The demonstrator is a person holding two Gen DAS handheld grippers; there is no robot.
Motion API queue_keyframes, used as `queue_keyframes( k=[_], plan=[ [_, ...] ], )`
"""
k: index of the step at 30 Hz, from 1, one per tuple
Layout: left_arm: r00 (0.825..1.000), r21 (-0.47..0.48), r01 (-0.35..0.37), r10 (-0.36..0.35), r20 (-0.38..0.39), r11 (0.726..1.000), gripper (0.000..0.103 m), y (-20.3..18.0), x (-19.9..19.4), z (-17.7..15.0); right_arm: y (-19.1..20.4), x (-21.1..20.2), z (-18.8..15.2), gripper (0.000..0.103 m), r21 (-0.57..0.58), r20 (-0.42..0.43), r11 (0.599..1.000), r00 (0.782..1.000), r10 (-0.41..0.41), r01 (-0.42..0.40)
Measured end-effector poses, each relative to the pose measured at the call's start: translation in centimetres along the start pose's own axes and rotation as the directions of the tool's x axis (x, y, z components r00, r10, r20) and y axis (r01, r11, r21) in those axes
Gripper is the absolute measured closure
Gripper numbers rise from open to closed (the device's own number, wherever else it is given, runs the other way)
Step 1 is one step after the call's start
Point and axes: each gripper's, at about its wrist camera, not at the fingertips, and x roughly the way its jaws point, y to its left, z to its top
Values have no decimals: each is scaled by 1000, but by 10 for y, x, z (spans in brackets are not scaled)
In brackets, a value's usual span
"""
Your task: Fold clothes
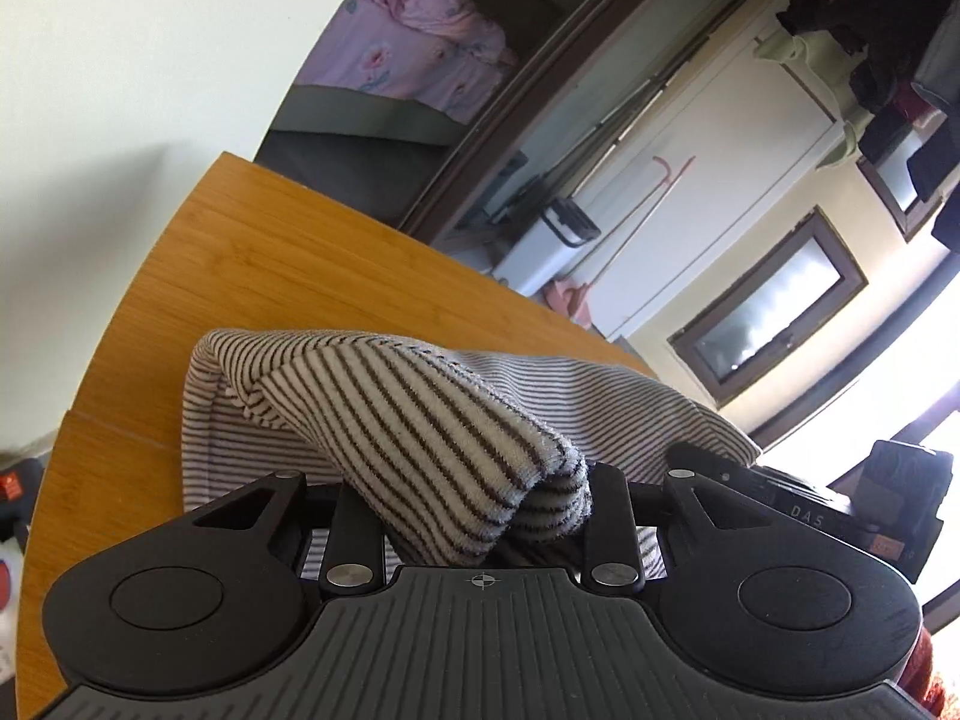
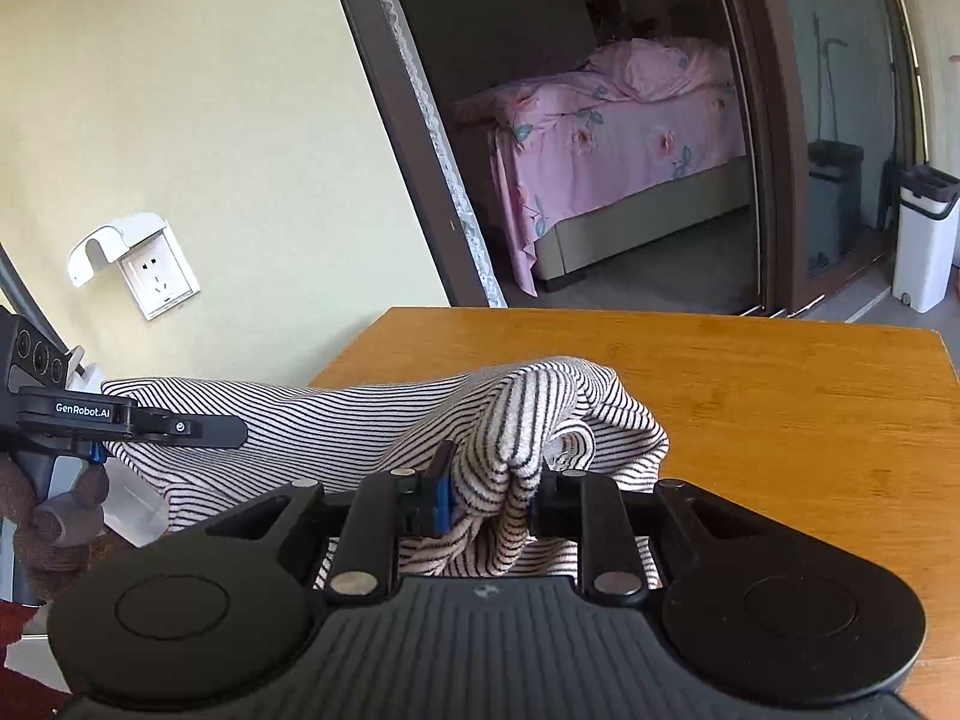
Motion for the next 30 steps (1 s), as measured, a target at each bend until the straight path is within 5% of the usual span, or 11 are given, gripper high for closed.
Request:
queue_keyframes(
  k=[4, 9, 16, 20, 25, 30],
  plan=[
    [998, 38, -28, 30, -53, 999, 67, 0, -1, -34, -2, -7, -30, 81, -5, -31, 1000, 999, -6, 6],
    [992, 47, -113, 115, -52, 993, 51, 13, -4, -53, 3, 13, -54, 74, -139, -49, 986, 993, -104, 96],
    [974, 141, -221, 213, 74, 965, 30, -5, -53, -50, -2, 5, -42, 32, -144, -20, 972, 981, -192, 187],
    [984, 161, -145, 125, 128, 976, 15, -27, -81, -47, 2, -8, -33, 0, -114, 48, 971, 977, -206, 211],
    [998, 102, 54, -51, -25, 993, 9, -40, -49, -60, 4, 4, -28, 0, -94, 73, 951, 955, -289, 295],
    [994, 60, 38, -32, -109, 997, 5, -21, -8, -73, -10, 21, -46, 0, -129, -10, 922, 929, -369, 365]
  ],
)
